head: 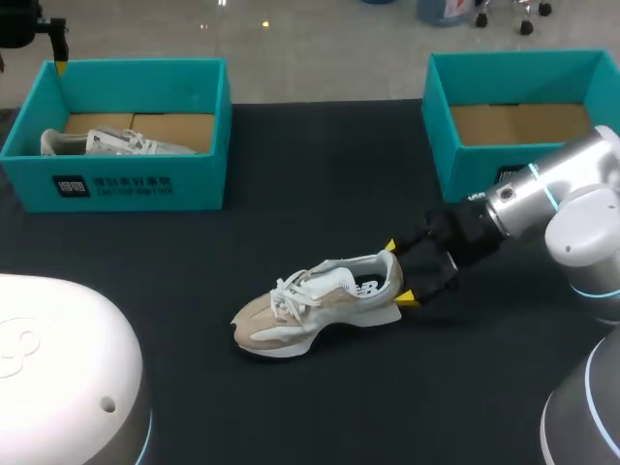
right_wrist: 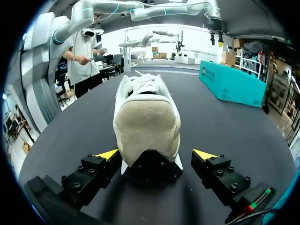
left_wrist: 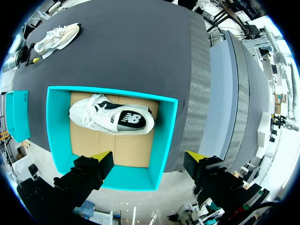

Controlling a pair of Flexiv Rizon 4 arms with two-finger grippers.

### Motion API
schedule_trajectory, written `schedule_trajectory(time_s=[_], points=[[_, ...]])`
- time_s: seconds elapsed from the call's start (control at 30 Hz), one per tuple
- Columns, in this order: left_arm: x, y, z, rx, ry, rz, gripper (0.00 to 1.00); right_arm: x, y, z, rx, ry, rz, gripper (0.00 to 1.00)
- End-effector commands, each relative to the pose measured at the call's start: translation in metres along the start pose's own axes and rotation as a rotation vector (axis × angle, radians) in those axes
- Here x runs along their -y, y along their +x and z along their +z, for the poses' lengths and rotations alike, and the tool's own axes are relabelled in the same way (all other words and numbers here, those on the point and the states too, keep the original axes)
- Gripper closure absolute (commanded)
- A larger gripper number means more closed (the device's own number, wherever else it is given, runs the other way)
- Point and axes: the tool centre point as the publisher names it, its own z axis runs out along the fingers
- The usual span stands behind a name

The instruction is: Take the shoe out of the shoebox, open the shoe tongue, remove and reinsert the insole, then place the shoe into the shoebox

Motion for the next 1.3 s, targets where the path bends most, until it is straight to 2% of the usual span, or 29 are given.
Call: schedule_trajectory(time_s=[0.03,0.23,0.4,0.8,1.03,1.3], points=[[0.000,0.000,-0.001,-0.003,0.000,0.000,0.00,0.003,0.001,0.008,-0.017,0.003,0.002,0.00],[0.000,0.000,-0.001,-0.003,0.000,0.000,0.00,0.007,0.005,0.018,-0.049,0.004,0.000,0.00],[0.000,0.000,-0.001,-0.003,0.000,0.000,0.00,0.011,0.001,0.025,-0.054,-0.002,-0.004,0.00],[0.000,0.000,-0.001,-0.003,0.000,0.000,0.00,0.006,0.003,0.034,-0.040,-0.037,0.025,0.00],[0.000,0.000,-0.001,-0.003,0.000,0.000,0.00,-0.003,0.008,0.036,-0.037,-0.061,0.027,0.00],[0.000,0.000,-0.001,-0.003,0.000,0.000,0.00,-0.004,0.009,0.041,-0.038,-0.059,0.033,0.00]])
